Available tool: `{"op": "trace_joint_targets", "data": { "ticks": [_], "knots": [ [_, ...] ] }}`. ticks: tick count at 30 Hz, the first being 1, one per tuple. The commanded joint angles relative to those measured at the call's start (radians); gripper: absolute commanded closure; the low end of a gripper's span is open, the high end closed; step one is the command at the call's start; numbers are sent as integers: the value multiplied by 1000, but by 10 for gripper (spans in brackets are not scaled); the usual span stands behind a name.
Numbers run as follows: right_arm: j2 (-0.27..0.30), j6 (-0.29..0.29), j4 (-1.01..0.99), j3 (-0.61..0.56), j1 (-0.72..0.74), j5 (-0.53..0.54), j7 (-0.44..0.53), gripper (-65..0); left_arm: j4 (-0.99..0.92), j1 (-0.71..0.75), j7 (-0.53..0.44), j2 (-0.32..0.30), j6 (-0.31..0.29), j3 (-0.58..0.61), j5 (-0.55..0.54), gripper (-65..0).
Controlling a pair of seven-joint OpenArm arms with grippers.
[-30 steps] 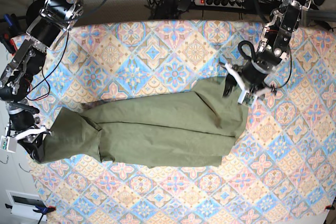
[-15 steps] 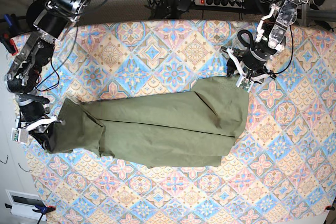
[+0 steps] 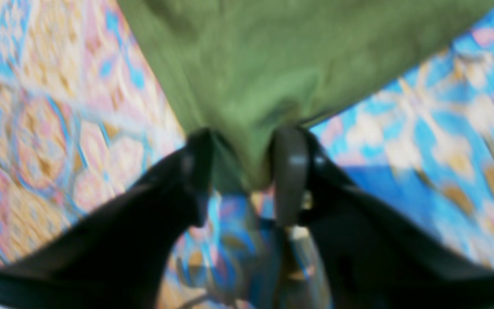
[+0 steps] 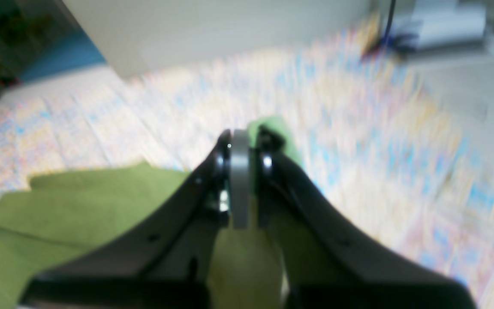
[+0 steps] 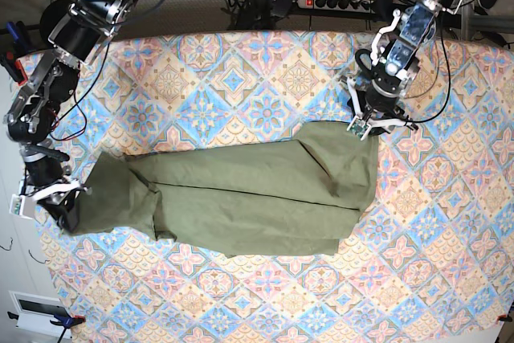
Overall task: Layout the t-shirt on the table in an organized manner, then fold the t-shirt properly
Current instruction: 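Regrasp the shirt edge with the left gripper near its corner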
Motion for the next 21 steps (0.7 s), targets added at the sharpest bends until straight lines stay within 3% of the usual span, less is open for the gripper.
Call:
{"op": "trace_joint_targets", "data": {
  "ticks": [1,11,14,18,21],
  "knots": [
    [17,2,1,5,19,15,22,-7,-11,-6,37,-12,-4,10,0,-149],
    [17,2,1,14,41,15,22,-7,-14,-14,37,-27,-4,9,0,-130],
    [17,2,14,44,41,16,19,-7,-14,-4,37,-82,-6,10,-9,-103],
    [18,2,30,49,39,18,14,-7,-7,33,31,-160,-9,10,-10,-9],
    [18,2,59,49,39,18,13,-7,-7,83,-38,-203,-9,10,-10,0]
  ]
}}
